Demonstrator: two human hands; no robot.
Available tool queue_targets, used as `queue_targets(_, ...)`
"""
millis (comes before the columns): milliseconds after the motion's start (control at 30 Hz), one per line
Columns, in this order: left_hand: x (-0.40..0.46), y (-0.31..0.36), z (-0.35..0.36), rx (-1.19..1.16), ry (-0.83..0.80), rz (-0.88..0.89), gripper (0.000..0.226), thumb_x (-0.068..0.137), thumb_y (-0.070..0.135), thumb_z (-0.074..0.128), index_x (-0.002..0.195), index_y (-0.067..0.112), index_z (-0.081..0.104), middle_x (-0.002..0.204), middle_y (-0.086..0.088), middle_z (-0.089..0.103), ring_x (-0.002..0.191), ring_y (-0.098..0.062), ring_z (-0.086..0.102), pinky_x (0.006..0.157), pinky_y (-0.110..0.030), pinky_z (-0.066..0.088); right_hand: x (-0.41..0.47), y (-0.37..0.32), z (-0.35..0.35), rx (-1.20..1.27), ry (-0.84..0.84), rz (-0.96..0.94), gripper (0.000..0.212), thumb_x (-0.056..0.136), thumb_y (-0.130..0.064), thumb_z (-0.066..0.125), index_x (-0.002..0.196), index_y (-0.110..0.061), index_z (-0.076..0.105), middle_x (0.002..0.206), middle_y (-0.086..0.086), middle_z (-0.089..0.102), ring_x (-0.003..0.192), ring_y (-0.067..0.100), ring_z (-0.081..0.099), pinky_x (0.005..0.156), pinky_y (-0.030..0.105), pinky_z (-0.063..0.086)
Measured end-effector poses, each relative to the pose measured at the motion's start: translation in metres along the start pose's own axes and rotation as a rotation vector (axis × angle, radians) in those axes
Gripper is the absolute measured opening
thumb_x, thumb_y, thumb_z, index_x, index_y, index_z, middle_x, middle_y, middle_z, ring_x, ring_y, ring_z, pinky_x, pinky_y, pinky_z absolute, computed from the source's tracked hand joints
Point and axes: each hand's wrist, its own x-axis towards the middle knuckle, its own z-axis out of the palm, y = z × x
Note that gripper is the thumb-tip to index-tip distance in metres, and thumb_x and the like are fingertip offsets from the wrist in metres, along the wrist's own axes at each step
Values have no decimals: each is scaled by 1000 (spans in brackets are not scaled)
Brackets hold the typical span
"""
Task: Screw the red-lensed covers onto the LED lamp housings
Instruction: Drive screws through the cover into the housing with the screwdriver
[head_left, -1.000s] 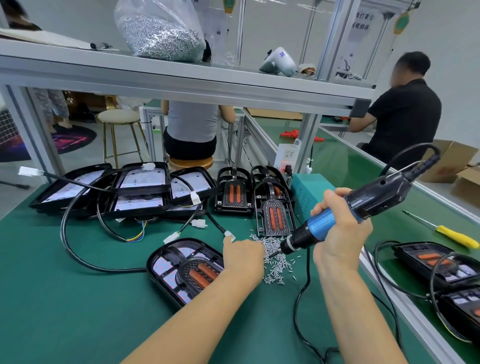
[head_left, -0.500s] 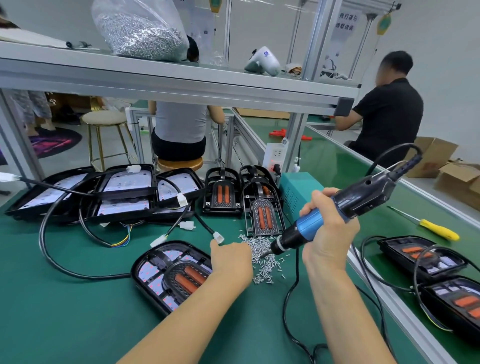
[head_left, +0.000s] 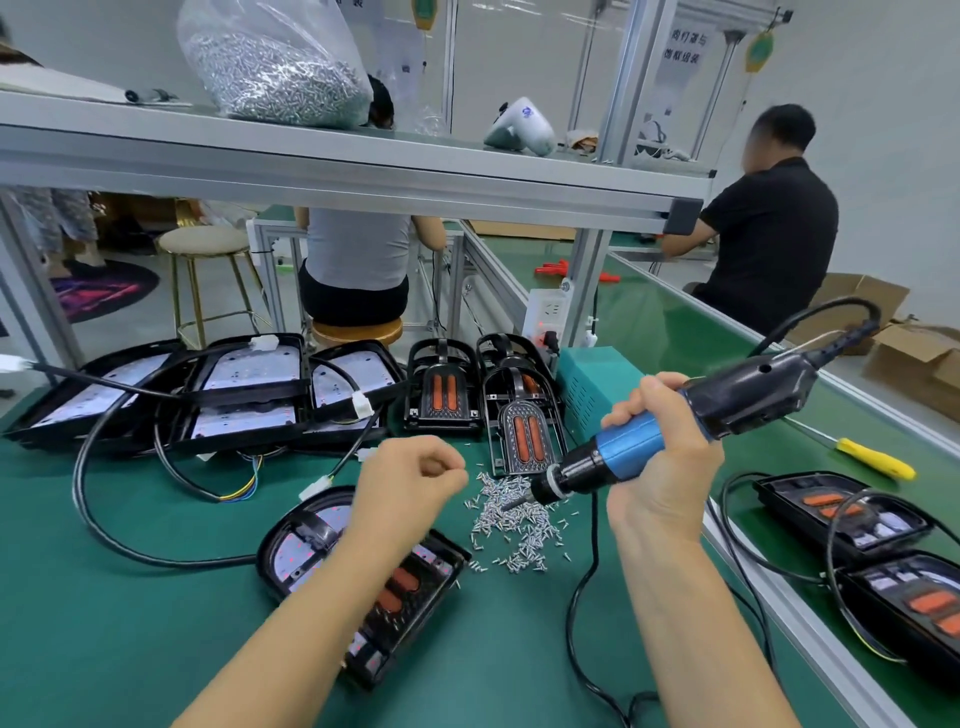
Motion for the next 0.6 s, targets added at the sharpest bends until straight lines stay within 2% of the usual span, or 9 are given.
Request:
queue_targets(133, -14, -14, -34, -412, 7, -121, 19, 72, -1, 77, 67, 18, 76, 72, 2, 73, 67, -5, 63, 67, -15, 48, -3, -7, 11, 157, -41, 77, 14, 73, -9, 62, 78, -18, 52, 59, -2, 47, 50, 13, 48, 55, 23, 44)
queue_targets(267, -38, -14, -48, -698, -52, -245, 15, 64, 5, 75, 75, 15, 78, 75, -7, 73, 57, -18, 68, 49, -19, 53, -10, -11, 24, 271, -75, 130, 15, 74, -14, 61, 81, -19, 49, 59, -4, 47, 51, 11, 46, 59, 23, 44)
queue_targets(333, -48, -13, -51, -740, -52, -247, 15, 61, 10, 74, 74, 14, 78, 70, -8, 71, 51, -19, 66, 44, -20, 51, -15, -11, 31, 309, -90, 154, 15, 74, -15, 60, 82, -19, 48, 59, -5, 47, 50, 10, 46, 58, 22, 44)
queue_targets(433, -57, -12, -54, -750, -50, -245, 11, 70, 0, 71, 72, 9, 77, 65, -12, 66, 44, -20, 62, 40, -19, 48, -23, -10, 40, 335, -118, 172, 14, 74, -16, 59, 81, -18, 48, 58, -5, 47, 49, 10, 46, 57, 21, 45)
queue_targets(600, -65, -13, -53, -656, -50, -224, 19, 79, -5, 68, 72, 10, 77, 72, -16, 71, 52, -21, 66, 46, -24, 53, -33, -7, 46, 314, -160, 192, 14, 74, -16, 59, 81, -18, 47, 58, -6, 47, 49, 9, 46, 56, 20, 45)
